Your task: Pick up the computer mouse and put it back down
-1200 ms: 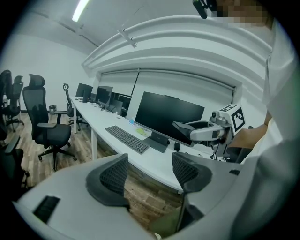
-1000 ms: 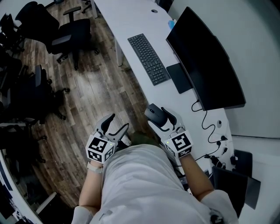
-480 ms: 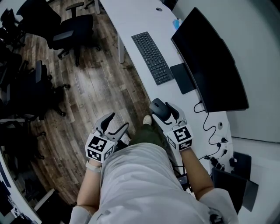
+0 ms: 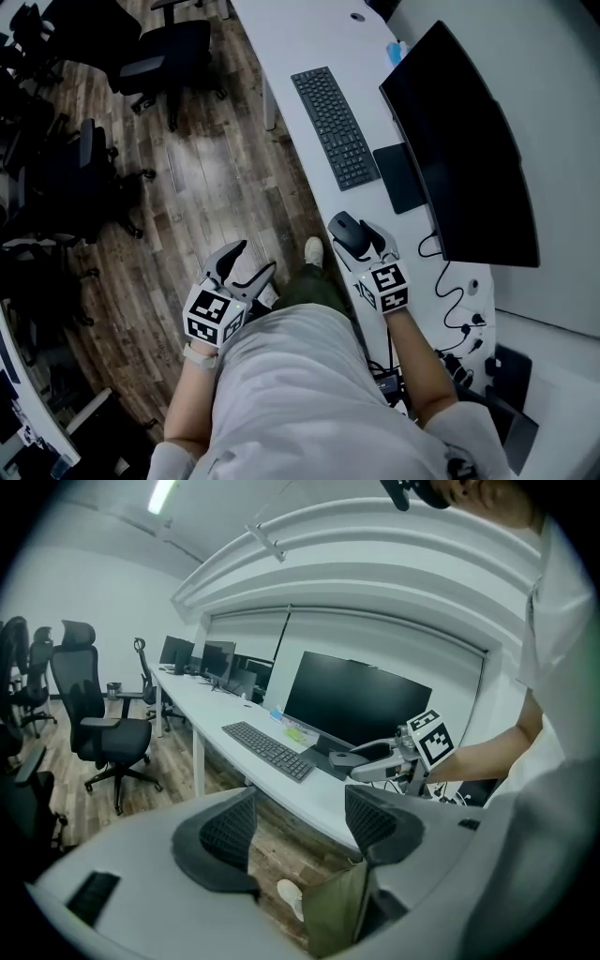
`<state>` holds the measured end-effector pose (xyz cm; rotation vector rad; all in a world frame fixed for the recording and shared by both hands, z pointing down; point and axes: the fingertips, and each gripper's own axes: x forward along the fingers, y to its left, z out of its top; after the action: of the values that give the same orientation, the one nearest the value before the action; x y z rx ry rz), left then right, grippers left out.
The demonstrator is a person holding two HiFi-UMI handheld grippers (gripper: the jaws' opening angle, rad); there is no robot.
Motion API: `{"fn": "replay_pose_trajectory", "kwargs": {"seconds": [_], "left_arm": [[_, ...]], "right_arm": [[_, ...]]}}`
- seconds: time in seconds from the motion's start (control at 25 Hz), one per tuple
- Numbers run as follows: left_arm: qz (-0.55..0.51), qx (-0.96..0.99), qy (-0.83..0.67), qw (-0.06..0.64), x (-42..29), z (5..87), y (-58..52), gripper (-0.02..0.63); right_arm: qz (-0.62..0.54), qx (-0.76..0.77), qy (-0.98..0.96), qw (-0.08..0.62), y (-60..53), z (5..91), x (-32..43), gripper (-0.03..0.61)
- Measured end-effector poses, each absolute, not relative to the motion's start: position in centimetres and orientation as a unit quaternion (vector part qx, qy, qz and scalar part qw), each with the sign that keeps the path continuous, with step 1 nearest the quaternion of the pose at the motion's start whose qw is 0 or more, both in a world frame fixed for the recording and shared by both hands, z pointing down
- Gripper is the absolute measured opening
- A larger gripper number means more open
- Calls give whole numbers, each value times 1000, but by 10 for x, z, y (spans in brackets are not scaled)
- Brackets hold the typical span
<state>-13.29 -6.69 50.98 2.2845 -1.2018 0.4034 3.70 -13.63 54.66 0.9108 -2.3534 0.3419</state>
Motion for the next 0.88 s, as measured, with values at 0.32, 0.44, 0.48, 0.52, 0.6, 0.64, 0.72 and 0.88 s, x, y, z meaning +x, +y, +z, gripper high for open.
{"fn": "replay_pose_trajectory", "kwargs": {"seconds": [0.32,0.44,0.48,0.52,0.6,0.64,0.72,0.88], "left_arm": [[164,826,-463,275,-128,521,-88,295],[167,818,-472,282,-130,525,-93,295],[168,816,-475,283,-130,526,-95,295],[169,814,-478,285,-130,526,-97,295],[171,810,-482,287,-129,526,-101,295],[172,808,-484,289,-129,527,-103,295],[174,805,-487,292,-127,529,-107,295],[179,799,-490,299,-123,535,-111,295]], "right_arm": [[150,315,-880,322,-166,593,47,298],[155,307,-879,330,-175,608,49,298],[156,305,-879,332,-178,612,50,298],[157,302,-878,335,-181,616,51,298],[161,297,-877,342,-186,624,53,298],[163,294,-876,345,-189,628,53,298],[165,287,-875,352,-194,637,54,298],[168,277,-873,364,-202,655,57,298]]}}
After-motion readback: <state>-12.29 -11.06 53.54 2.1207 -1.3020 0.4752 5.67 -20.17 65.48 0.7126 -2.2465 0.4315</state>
